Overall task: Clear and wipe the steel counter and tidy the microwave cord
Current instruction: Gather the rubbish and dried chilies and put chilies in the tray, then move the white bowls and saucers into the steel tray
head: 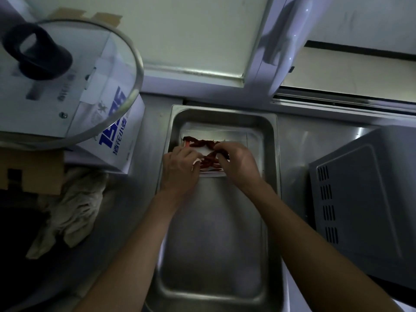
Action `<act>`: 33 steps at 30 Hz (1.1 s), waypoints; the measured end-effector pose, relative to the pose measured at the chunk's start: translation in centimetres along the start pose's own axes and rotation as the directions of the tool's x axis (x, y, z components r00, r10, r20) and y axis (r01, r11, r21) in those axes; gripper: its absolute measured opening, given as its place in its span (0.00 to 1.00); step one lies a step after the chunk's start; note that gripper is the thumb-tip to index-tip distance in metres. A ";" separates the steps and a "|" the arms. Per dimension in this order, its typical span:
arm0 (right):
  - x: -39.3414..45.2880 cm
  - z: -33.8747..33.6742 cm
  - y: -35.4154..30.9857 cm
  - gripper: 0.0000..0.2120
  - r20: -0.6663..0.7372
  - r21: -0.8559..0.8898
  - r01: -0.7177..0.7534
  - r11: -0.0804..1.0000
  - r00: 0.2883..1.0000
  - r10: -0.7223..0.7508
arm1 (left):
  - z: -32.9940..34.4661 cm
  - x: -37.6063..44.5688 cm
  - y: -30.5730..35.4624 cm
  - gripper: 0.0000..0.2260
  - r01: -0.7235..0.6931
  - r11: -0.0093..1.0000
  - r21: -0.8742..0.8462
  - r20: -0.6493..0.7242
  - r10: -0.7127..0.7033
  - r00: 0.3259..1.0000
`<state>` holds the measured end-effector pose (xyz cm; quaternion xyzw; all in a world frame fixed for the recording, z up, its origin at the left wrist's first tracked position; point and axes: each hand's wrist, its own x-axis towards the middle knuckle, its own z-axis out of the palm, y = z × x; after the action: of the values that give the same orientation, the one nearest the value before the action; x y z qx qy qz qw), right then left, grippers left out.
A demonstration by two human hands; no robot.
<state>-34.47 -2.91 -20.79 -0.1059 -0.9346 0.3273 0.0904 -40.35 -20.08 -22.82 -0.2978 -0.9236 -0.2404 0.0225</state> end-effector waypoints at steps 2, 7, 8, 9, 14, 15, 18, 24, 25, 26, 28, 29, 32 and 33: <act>0.7 0.7 -0.1 0.09 0.043 -0.031 0.004 1.000 0.999 -0.003 | -0.4 -0.3 0.1 0.08 0.016 1.000 -0.007 0.009 -0.016 1.000; 1.0 1.5 -0.2 0.08 0.042 -0.041 0.000 0.999 0.999 0.002 | -1.4 -1.2 0.3 0.09 0.003 1.000 -0.012 0.060 -0.003 0.998; 0.8 1.2 -0.3 0.08 0.026 -0.044 -0.004 0.999 1.000 0.006 | -1.7 -1.4 0.5 0.09 0.002 1.000 -0.012 0.071 -0.001 0.997; 0.4 0.8 -0.4 0.09 0.012 -0.044 -0.007 0.999 1.000 0.008 | -2.0 -1.6 0.7 0.09 0.005 1.000 -0.014 0.080 -0.004 0.997; -3.5 -2.3 -1.5 0.12 0.002 -0.065 -0.039 0.997 0.999 0.039 | -3.3 -3.4 2.3 0.12 0.041 0.999 -0.032 0.132 -0.036 0.991; -4.6 -3.0 -1.8 0.12 0.002 -0.057 -0.052 0.997 0.999 0.053 | -3.6 -4.1 2.8 0.13 0.048 0.998 -0.039 0.150 -0.041 0.988; -8.5 -5.1 -2.8 0.13 -0.016 -0.036 -0.083 0.996 0.996 0.082 | -4.7 -6.2 4.7 0.15 0.062 0.995 -0.075 0.199 -0.046 0.979; -16.3 -8.6 -3.5 0.13 -0.112 -0.018 -0.074 0.997 0.991 0.072 | -6.7 -10.8 9.2 0.15 0.008 0.994 -0.106 0.198 0.013 0.980; -17.6 -9.1 -3.6 0.13 -0.113 -0.007 -0.084 0.996 0.990 0.082 | -6.8 -11.5 10.0 0.15 -0.007 0.995 -0.104 0.190 0.027 0.982; -18.8 -9.6 -3.7 0.14 -0.115 0.003 -0.095 0.995 0.989 0.095 | -7.0 -12.3 10.7 0.15 -0.029 0.994 -0.101 0.180 0.047 0.982; -21.2 -10.4 -3.8 0.14 -0.134 0.016 -0.111 0.994 0.985 0.113 | -7.1 -13.8 12.4 0.14 -0.077 0.992 -0.099 0.168 0.093 0.981; -22.7 -11.0 -3.8 0.14 -0.147 0.018 -0.121 0.993 0.982 0.122 | -7.2 -14.7 13.4 0.14 -0.104 0.990 -0.098 0.164 0.119 0.979; -26.1 -11.9 -3.7 0.14 -0.176 0.022 -0.130 0.991 0.976 0.132 | -7.0 -16.6 15.4 0.13 -0.156 0.983 -0.100 0.156 0.171 0.973; -27.6 -12.5 -3.6 0.14 -0.192 0.021 -0.133 0.991 0.972 0.134 | -7.0 -17.4 16.4 0.13 -0.183 0.978 -0.099 0.155 0.197 0.968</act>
<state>-5.45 -5.38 -11.61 -0.1993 -0.9110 0.3244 0.1587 -17.59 -21.08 -12.83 -0.4046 -0.8785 -0.2505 -0.0432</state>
